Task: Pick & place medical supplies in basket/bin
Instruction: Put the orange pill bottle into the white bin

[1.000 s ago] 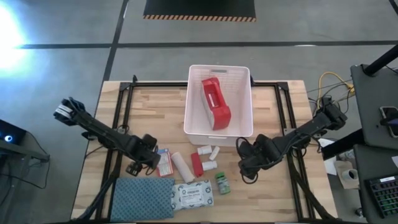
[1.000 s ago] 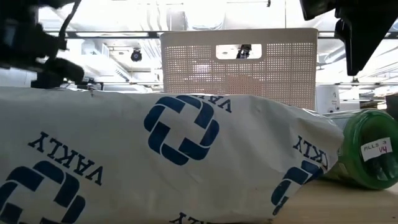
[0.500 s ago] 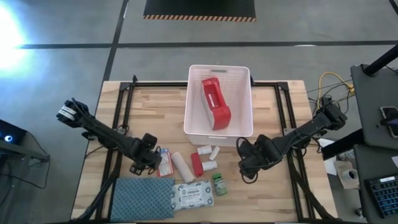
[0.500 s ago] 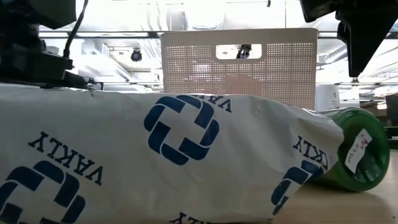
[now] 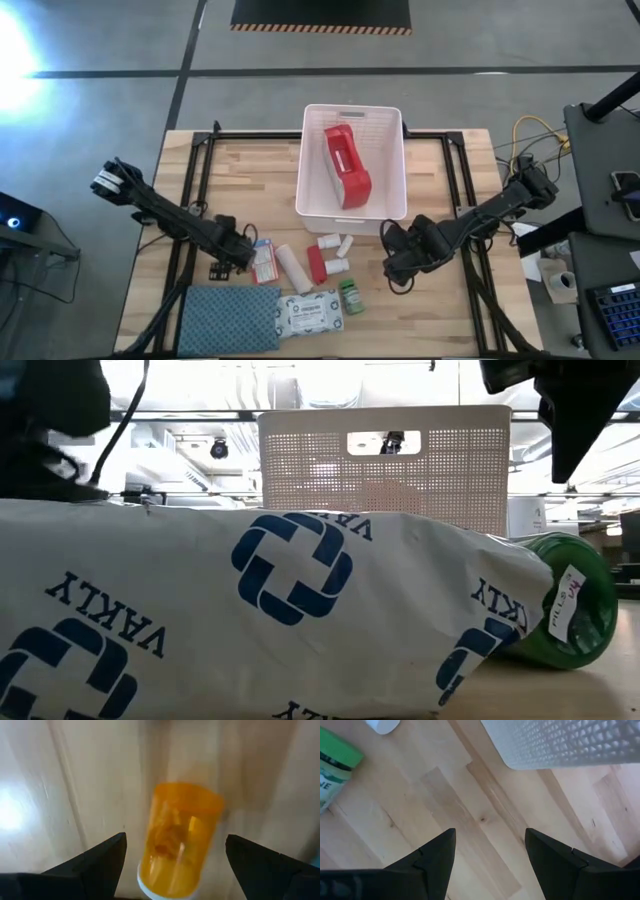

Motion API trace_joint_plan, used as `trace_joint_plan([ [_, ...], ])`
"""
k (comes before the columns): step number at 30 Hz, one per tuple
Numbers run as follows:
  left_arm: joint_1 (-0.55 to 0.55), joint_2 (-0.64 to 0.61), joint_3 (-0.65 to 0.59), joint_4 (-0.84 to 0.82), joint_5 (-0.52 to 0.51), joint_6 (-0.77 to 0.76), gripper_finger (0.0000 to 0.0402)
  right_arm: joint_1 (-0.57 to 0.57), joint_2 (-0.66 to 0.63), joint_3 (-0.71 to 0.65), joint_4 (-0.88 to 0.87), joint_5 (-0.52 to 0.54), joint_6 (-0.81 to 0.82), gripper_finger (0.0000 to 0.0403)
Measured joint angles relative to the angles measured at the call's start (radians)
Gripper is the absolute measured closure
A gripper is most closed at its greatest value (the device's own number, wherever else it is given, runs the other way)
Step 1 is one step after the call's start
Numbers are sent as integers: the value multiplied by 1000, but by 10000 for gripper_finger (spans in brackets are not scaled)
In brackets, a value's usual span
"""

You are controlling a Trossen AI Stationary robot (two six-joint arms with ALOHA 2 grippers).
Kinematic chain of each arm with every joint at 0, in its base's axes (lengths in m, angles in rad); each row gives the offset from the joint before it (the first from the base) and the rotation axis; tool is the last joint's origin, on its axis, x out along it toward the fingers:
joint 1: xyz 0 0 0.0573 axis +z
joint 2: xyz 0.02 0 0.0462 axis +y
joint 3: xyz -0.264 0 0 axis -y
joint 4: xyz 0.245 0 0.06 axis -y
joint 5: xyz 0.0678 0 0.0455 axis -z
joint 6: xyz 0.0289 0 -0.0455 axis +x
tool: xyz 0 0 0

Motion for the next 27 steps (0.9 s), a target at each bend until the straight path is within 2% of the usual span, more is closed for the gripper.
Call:
trace_joint_plan([
  [6, 0, 0, -48, 70, 1, -73, 98, 0, 0, 0, 0, 3, 8, 174],
  [9, 0, 0, -49, 84, 1, -85, 132, 0, 0, 0, 0, 3, 4, 175],
  [16, 0, -2, -44, 94, 11, -225, 226, -5, 0, 0, 0, 3, 13, 175],
  [20, 0, -2, 10, 102, 13, -229, 250, 3, -5, 0, 2, 3, 60, 178],
  [27, 15, -2, 196, 101, -10, -222, 251, 67, -57, 0, 1, 11, 132, 184],
])
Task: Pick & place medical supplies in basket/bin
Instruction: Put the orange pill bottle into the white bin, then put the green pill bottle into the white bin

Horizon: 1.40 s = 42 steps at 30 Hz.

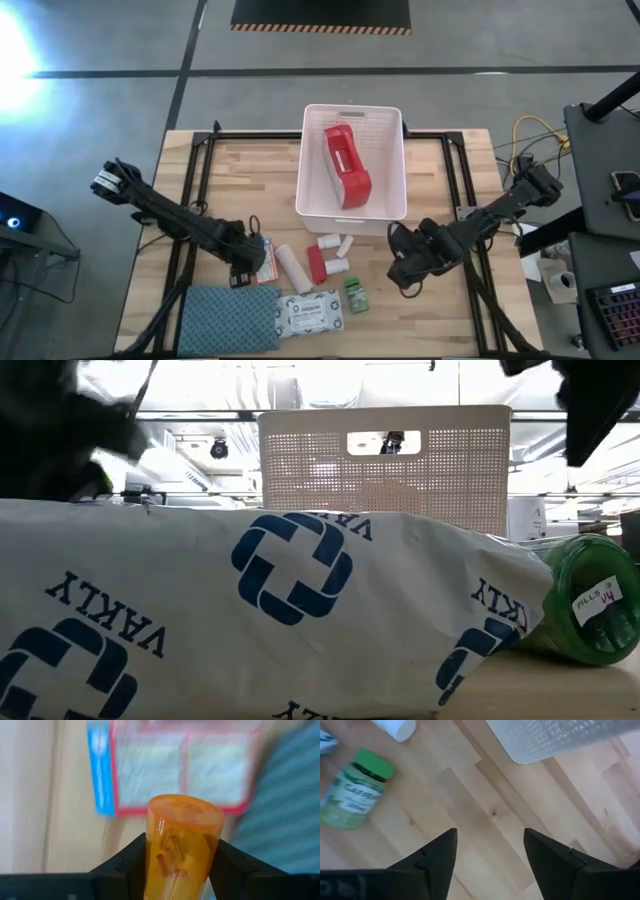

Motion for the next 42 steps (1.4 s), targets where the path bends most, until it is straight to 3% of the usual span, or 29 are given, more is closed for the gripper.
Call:
trace_joint_plan([
  [4, 31, 0, 177, -7, -89, 43, 251, 61, -38, 0, -4, 59, 91, 184],
  [9, 92, 0, 436, -1, -278, 159, 252, 105, -67, 0, -26, 126, 139, 184],
  [12, 147, 0, 565, 96, -341, 293, 252, 106, -72, 0, -53, 128, 151, 184],
  [17, 317, 52, 677, 355, -316, 550, 252, 106, -72, -2, -59, 146, 137, 184],
  [20, 453, 140, 751, 350, -268, 598, 251, 106, -72, -6, -60, 147, 132, 184],
  [25, 596, 324, 885, 253, -85, 598, 239, 106, -72, -10, -61, 141, 138, 184],
  [32, 624, 574, 1089, -153, -72, 602, 191, 139, -72, -10, -63, 88, 220, 183],
  [36, 596, 633, 1183, -195, -71, 644, 153, 163, -72, -13, -67, 92, 257, 183],
  [42, 564, 608, 1287, -199, -129, 668, 123, 169, -72, -44, -70, 94, 259, 183],
])
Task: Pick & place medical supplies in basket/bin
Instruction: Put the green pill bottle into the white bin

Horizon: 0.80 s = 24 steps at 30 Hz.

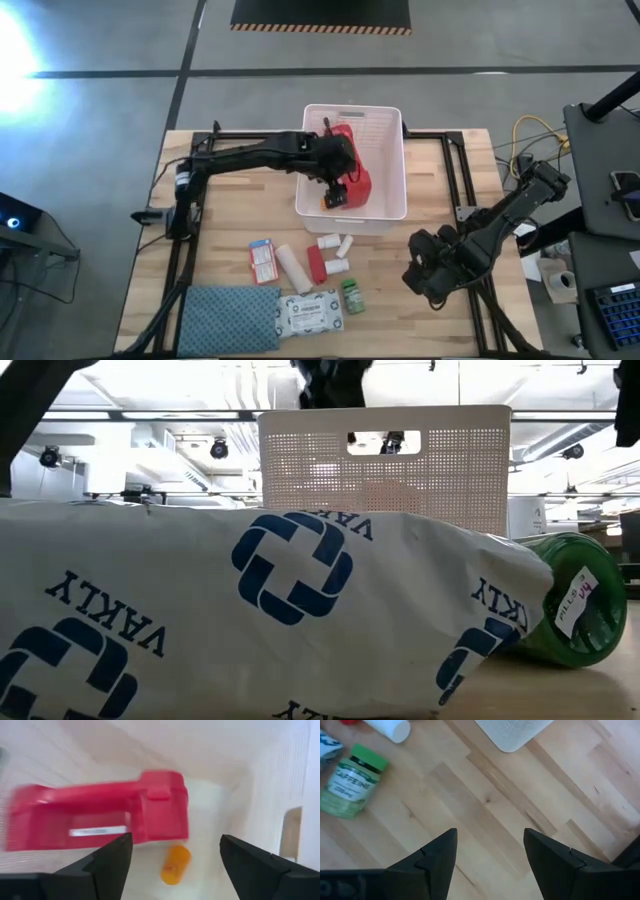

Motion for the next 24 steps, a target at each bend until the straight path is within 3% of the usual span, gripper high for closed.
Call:
trace_joint_plan([
  [7, -60, -148, 75, -85, -18, -5, 121, 0, 0, -48, 4, 13, -4, 183],
  [12, -142, -263, -4, -244, 138, -84, 121, -3, 0, -93, 32, 73, -3, 183],
  [15, -221, -325, -133, -287, 170, -190, 121, -14, 0, -116, 49, 78, -23, 183],
  [20, -354, -418, -476, -265, 157, -341, 121, -41, -2, -140, 89, 77, -65, 183],
  [22, -379, -452, -636, -258, 103, -518, 121, -54, -4, -148, 123, 76, -78, 183],
  [24, -390, -498, -800, -207, 29, -794, 120, -61, -4, -153, 147, 76, -88, 184],
])
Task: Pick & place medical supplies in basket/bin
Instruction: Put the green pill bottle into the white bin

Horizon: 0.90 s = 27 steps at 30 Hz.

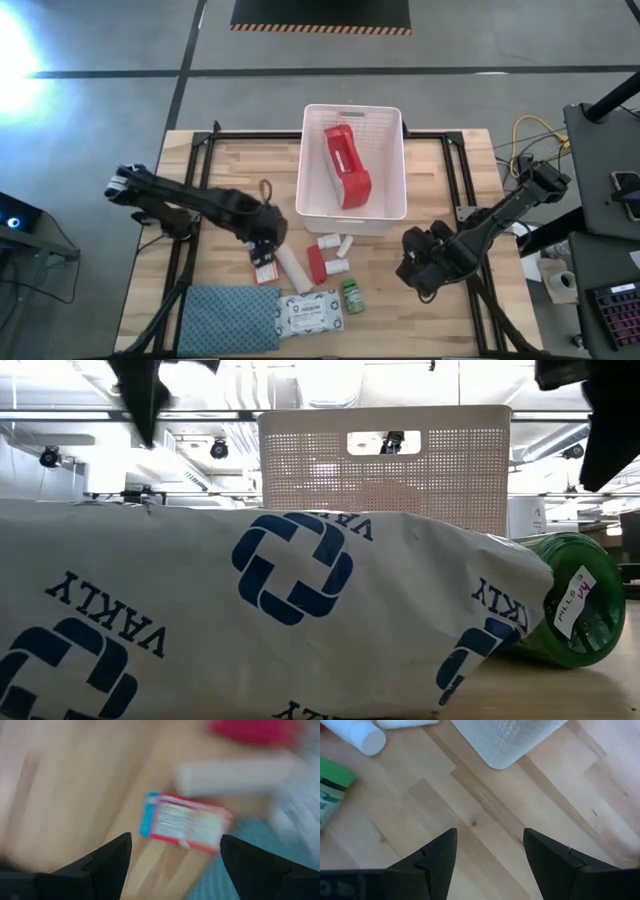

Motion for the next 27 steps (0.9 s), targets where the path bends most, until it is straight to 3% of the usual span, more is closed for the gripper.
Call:
trace_joint_plan([
  [3, -31, -107, -255, 227, -26, -424, 120, -12, 0, -9, 48, -24, 4, 184],
  [7, -107, -256, -564, 629, -34, -762, 120, -28, 0, -21, 139, -143, 8, 184],
  [12, -207, -363, -788, 787, -163, -1102, 121, -30, 2, -38, 192, -192, 28, 184],
  [22, -225, -267, -826, 762, -76, -1145, 121, -30, 3, -53, 229, -191, 62, 184],
  [27, -226, -196, -767, 764, -75, -1075, 121, -31, 3, -109, 433, -291, 60, 184],
])
